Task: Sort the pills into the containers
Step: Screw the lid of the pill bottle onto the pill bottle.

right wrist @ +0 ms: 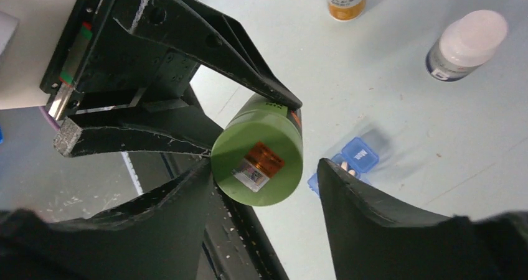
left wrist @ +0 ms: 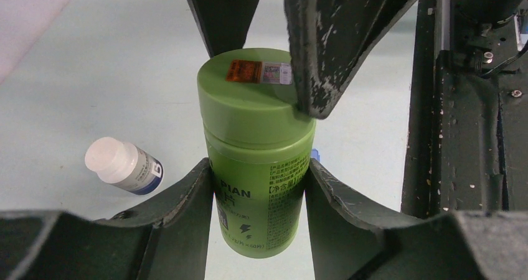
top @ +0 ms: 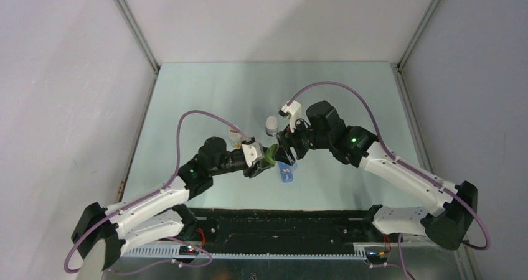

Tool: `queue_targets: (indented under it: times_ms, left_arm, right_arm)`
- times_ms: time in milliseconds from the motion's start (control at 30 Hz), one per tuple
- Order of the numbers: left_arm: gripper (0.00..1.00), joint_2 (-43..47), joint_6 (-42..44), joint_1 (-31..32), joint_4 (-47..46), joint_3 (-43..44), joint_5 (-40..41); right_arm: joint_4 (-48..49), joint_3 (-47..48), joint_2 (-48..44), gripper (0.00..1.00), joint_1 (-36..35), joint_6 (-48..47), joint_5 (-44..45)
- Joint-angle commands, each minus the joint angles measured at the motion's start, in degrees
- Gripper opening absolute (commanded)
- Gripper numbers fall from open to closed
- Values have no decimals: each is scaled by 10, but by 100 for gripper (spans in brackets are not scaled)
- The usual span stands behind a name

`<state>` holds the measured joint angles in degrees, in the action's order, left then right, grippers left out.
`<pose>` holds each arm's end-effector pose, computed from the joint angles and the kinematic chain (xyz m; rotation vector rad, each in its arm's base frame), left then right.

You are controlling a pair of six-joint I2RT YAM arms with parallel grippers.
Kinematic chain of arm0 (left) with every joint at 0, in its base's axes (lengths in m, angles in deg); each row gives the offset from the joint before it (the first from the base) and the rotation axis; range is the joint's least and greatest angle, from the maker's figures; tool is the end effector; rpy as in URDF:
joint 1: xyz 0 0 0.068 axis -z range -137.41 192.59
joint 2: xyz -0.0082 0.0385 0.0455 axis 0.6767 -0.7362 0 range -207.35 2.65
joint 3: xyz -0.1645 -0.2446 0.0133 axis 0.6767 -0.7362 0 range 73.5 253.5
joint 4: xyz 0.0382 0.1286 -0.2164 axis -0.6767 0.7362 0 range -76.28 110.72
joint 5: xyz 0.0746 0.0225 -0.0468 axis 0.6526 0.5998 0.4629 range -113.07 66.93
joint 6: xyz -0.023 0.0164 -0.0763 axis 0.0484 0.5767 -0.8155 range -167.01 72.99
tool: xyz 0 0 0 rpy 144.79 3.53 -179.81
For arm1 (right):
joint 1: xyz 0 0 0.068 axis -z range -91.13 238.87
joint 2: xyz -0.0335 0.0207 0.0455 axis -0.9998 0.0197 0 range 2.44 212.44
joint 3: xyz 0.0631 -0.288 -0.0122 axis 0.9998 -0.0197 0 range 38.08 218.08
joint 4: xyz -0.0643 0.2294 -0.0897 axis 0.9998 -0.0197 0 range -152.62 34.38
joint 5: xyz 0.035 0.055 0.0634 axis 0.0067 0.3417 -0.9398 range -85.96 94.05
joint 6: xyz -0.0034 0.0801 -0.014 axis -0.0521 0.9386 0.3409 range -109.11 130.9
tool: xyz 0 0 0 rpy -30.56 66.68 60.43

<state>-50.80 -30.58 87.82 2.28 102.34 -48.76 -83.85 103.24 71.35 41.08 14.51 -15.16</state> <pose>0.1362 -0.1807 0.2683 1.2108 1.3889 -0.7580 0.1690 0.2209 0.3511 -1.0254 1.9741 0.8703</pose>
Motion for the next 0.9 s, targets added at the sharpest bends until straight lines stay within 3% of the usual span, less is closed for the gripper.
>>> queue_targets:
  times_ms: [0, 133, 267, 300, 367, 400, 467, 533, 600, 633, 667, 733, 800, 867]
  left_arm:
    - [0, 10, -10, 2, -29, 7, -28]
    - [0, 11, -10, 1, -31, 6, -24]
    - [0, 17, -14, 2, -54, -5, 18]
    - [0, 20, -14, 2, -63, -9, 24]
    - [0, 23, -15, 1, -71, -13, 41]
    - [0, 24, -15, 2, -73, -14, 50]
    - [0, 26, -13, 2, -74, -16, 62]
    - [0, 27, -13, 1, -71, -18, 69]
    - [0, 28, -12, 2, -66, -18, 72]
    - [0, 29, -12, 2, -64, -19, 72]
    - [0, 30, -12, 2, -61, -19, 72]
    - [0, 32, -11, 1, -59, -20, 72]
    - [0, 33, -10, 2, -58, -22, 71]
    - [0, 34, -9, 2, -55, -21, 69]
  right_arm:
    - [40, 21, 16, 62, -3, -13, -18]
    - [51, 20, 25, 49, -15, 0, -2]
    - [84, 20, 30, 18, -37, 67, 58]
    - [98, 20, 32, 4, -45, 104, 82]
    - [114, 20, 35, 0, -91, 176, 191]
    - [115, 20, 35, 0, -101, 204, 288]
    - [87, 20, 37, 0, -121, 339, 405]
    - [67, 20, 40, 0, -129, 450, 454]
    - [54, 20, 37, 0, -132, 484, 473]
    - [56, 20, 35, 17, -132, 479, 465]
    - [68, 20, 32, 45, -131, 452, 453]
    - [86, 20, 24, 76, -118, 393, 391]
    - [89, 20, 12, 89, -90, 341, 297]
    - [77, 20, 1, 92, -63, 301, 217]
